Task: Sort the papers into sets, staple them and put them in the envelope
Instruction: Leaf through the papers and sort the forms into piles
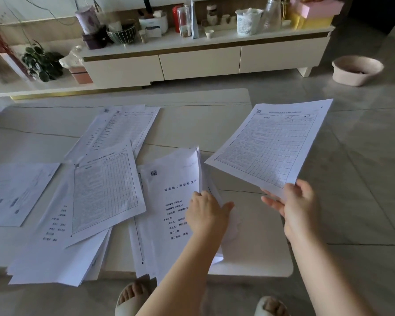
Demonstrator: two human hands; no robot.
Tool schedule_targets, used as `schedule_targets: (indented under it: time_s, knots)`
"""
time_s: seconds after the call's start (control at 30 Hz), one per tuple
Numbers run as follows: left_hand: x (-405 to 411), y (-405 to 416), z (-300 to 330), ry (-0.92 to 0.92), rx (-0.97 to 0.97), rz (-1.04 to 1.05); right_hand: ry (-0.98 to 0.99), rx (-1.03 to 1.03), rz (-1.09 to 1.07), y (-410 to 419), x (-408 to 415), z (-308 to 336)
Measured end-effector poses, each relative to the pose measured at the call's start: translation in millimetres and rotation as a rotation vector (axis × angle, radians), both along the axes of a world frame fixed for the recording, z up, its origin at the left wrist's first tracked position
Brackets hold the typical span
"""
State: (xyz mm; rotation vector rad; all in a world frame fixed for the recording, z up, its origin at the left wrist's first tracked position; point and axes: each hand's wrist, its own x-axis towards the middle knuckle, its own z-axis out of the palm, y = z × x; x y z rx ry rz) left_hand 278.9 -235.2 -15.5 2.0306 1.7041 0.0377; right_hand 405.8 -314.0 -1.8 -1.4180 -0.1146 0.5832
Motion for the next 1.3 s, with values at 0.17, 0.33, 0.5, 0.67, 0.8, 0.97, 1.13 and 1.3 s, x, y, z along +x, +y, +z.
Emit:
schedule_targets:
  time_s: [0.17,0.33,0.5,0.67,0.8,0.97,1.13,1.3]
  knots:
    - [10,7,3,0.110,-0.006,-0.072,-0.013,-0.022,0.007,1,3,0]
    - [-13,12,7,-0.167,-0.115,-0.008,-0.024,-0.049,0.025,-2,5,-1]
    - [-47,16,6,-0.379,-0.093,0.010,-0.059,-0.064,0.043,-5,3,3]
    - [-55,12,11,-0.297,-0.072,-0.077,-0.092,-0.084,0.052,-7,-1,7]
    - [-40,2,13,-0.149,-0.041,-0.060,-0.104,-0.091,0.042,-7,-1,7]
    - [-7,-3,8,0.175,-0.004,-0.128,-0.117,-0.086,0.033,-5,0,6]
    - [6,1,1,0.197,-0.026,-0.131,-0.116,-0.095,0.012,-7,3,6]
    - [-15,8,6,-0.018,-0.048,-0.136,-0.104,-0.092,0.028,-7,2,7]
